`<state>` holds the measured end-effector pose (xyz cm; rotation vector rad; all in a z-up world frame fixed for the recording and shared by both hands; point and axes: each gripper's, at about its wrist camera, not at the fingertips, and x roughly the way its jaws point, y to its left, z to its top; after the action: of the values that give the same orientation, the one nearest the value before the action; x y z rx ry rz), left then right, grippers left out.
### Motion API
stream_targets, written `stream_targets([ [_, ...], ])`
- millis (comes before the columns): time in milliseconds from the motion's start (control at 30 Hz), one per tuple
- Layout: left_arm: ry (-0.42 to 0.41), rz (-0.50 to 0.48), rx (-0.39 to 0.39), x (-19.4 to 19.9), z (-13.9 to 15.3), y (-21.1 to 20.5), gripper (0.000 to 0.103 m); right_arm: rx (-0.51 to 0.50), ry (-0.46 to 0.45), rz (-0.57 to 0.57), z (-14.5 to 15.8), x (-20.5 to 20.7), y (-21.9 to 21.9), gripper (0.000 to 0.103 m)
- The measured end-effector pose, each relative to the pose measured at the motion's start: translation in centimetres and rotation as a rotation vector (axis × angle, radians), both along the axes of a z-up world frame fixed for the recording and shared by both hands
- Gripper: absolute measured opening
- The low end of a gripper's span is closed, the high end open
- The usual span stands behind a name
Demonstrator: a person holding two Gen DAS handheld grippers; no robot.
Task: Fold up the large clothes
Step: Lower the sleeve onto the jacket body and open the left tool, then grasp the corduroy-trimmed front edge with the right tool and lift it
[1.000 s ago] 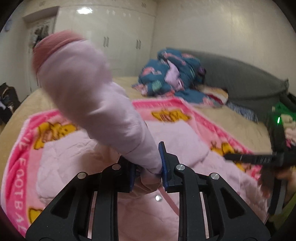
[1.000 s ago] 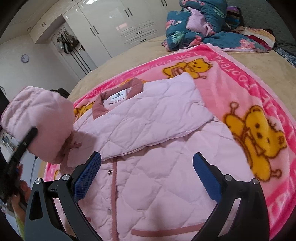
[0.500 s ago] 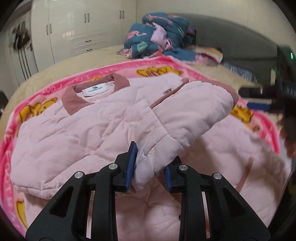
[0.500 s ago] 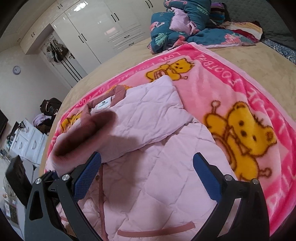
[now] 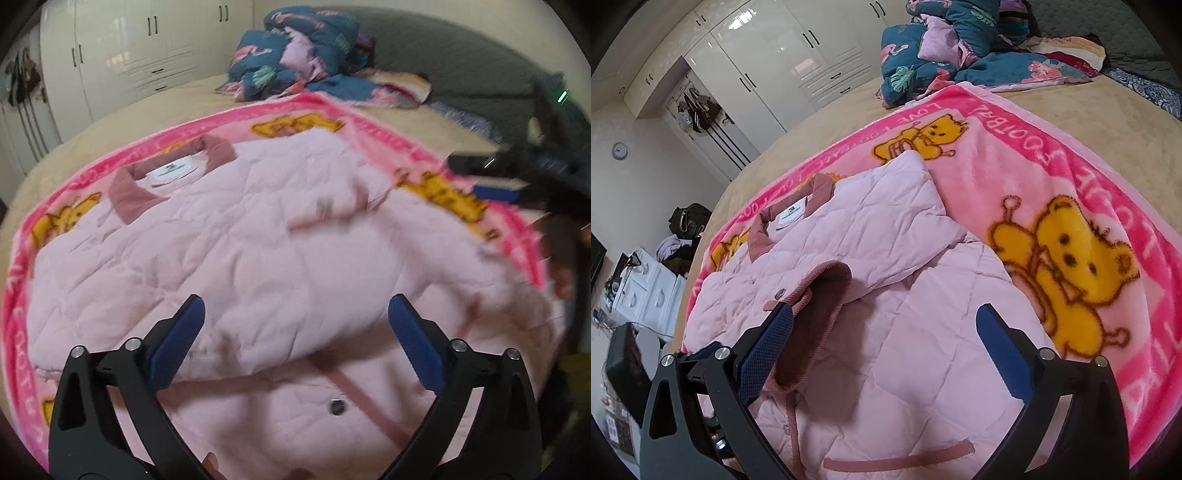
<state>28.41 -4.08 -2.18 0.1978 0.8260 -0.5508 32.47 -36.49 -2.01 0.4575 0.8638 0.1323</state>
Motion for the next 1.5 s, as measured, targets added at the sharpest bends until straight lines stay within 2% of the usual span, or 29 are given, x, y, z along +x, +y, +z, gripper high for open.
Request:
stream_targets([
  [33, -0.003, -0.003, -0.035, -0.1, 0.8, 0.5, 0.094, 0.001, 0.0, -0.004, 0.0, 0.0, -0.1, 0.099],
  [167, -0.024, 0.049, -0.07, 0.4, 2.3, 2.5, 0.094, 0.005, 0.004, -0.007, 0.1, -0.1, -0.1, 0.099],
  [267, -0.025, 0.139, -0.068, 1.6, 2.5, 4.8, 0.094, 0.005, 0.015, 0.017, -0.2, 0.0, 0.7, 0.099],
  [400, -0.014, 0.266, -0.112, 3.1, 2.9, 8.8, 0.094, 0.029, 0.039, 0.065, -1.0, 0.2, 2.4, 0.099],
  [600, -0.082, 0.476, -0.044, 4.5, 3.5, 14.2, 0.094, 0.054, 0.102, 0.159, -3.3, 0.5, 6.2, 0.099],
  [867, -0.055, 0.612, -0.112, 5.3, 2.9, 19.7, 0.094, 0.079, 0.169, 0.193, -6.9, 0.9, 9.8, 0.099],
  [1000, -0.062, 0.673, -0.143, 5.1, 2.9, 21.4, 0.094, 0.092, 0.145, 0.161, -7.6, 0.8, 9.9, 0.097],
  [1033, -0.062, 0.682, -0.148, 5.1, 2.8, 21.5, 0.094, 0.1, 0.141, 0.162, -7.7, 0.9, 9.9, 0.086],
  [1067, -0.058, 0.686, -0.156, 5.2, 2.7, 21.6, 0.094, 0.117, 0.138, 0.176, -7.8, 1.1, 9.9, 0.07],
  [1133, -0.056, 0.689, -0.173, 5.2, 2.5, 21.6, 0.094, 0.139, 0.14, 0.193, -8.2, 1.4, 10.0, 0.057],
  [1167, -0.059, 0.688, -0.177, 5.2, 2.5, 21.5, 0.094, 0.134, 0.134, 0.197, -8.2, 1.6, 10.1, 0.038],
  [1233, -0.063, 0.674, -0.182, 5.3, 2.5, 21.1, 0.094, 0.139, 0.1, 0.24, -8.0, 1.5, 10.7, 0.022],
  [1367, -0.062, 0.652, -0.186, 5.4, 2.3, 20.6, 0.094, 0.067, 0.03, 0.292, -6.2, 1.3, 11.6, 0.017],
  [1500, -0.067, 0.622, -0.204, 5.6, 2.2, 20.0, 0.094, -0.033, -0.083, 0.355, -1.4, 2.8, 12.2, 0.016],
])
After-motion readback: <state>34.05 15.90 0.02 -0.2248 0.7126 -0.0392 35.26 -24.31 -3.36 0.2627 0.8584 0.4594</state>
